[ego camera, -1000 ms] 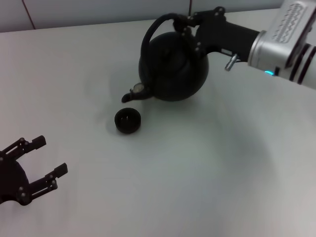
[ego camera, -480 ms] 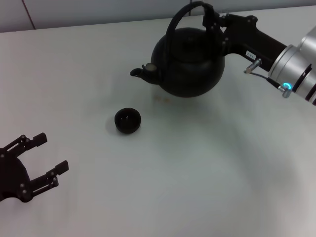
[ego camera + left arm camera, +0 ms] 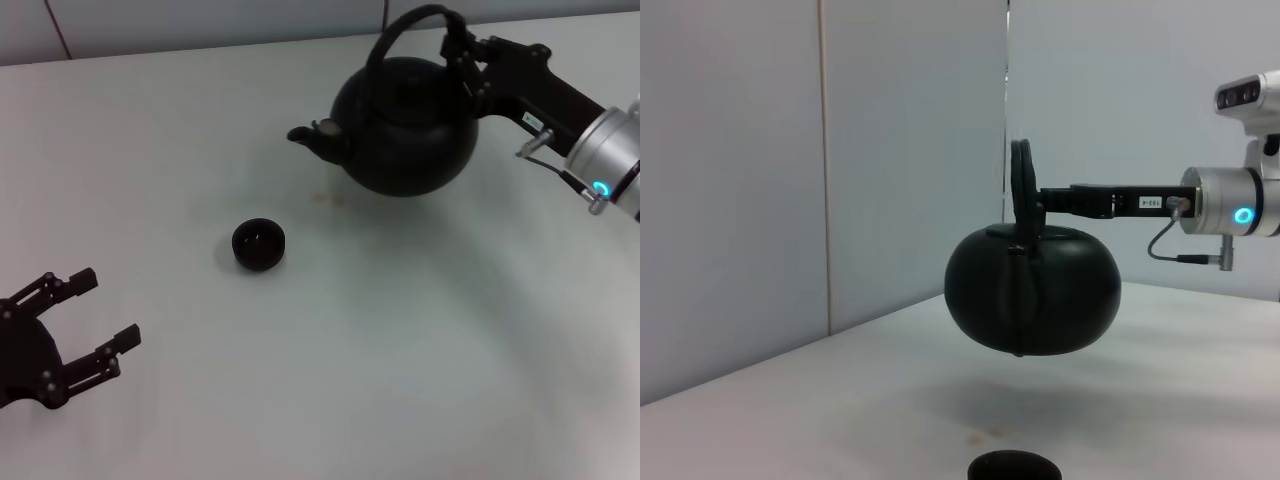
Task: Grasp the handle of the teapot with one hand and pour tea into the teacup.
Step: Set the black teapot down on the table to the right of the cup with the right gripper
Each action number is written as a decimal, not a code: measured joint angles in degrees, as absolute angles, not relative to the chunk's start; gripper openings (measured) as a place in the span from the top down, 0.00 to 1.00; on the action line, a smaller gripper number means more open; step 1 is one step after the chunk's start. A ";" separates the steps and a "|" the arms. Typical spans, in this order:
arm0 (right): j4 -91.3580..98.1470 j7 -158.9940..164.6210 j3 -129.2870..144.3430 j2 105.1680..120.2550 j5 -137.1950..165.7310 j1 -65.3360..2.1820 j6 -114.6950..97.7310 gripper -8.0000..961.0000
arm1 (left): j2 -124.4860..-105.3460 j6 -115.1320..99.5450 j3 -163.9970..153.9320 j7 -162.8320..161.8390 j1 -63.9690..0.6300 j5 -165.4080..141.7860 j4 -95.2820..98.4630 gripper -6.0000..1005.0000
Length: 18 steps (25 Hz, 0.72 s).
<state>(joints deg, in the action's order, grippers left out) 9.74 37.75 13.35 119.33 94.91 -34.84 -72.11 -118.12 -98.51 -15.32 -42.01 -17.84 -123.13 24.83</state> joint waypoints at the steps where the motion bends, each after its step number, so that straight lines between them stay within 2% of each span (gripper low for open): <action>1: 9.53 37.34 12.70 119.36 94.81 -34.41 -72.11 0.89 | -118.12 -98.51 -15.35 -42.01 -17.84 -123.13 24.83 0.20; 9: 6.35 31.10 8.98 119.45 93.47 -29.54 -74.35 0.88 | -118.11 -98.40 -15.63 -42.01 -17.97 -123.28 24.75 0.20; 18: 4.74 27.33 7.87 119.53 93.46 -27.21 -75.69 0.87 | -118.16 -98.25 -15.65 -42.01 -18.01 -123.43 24.62 0.20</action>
<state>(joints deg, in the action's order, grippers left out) 4.74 27.33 7.87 119.53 93.46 -27.21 -75.69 -118.16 -98.25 -15.65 -42.01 -18.01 -123.43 24.62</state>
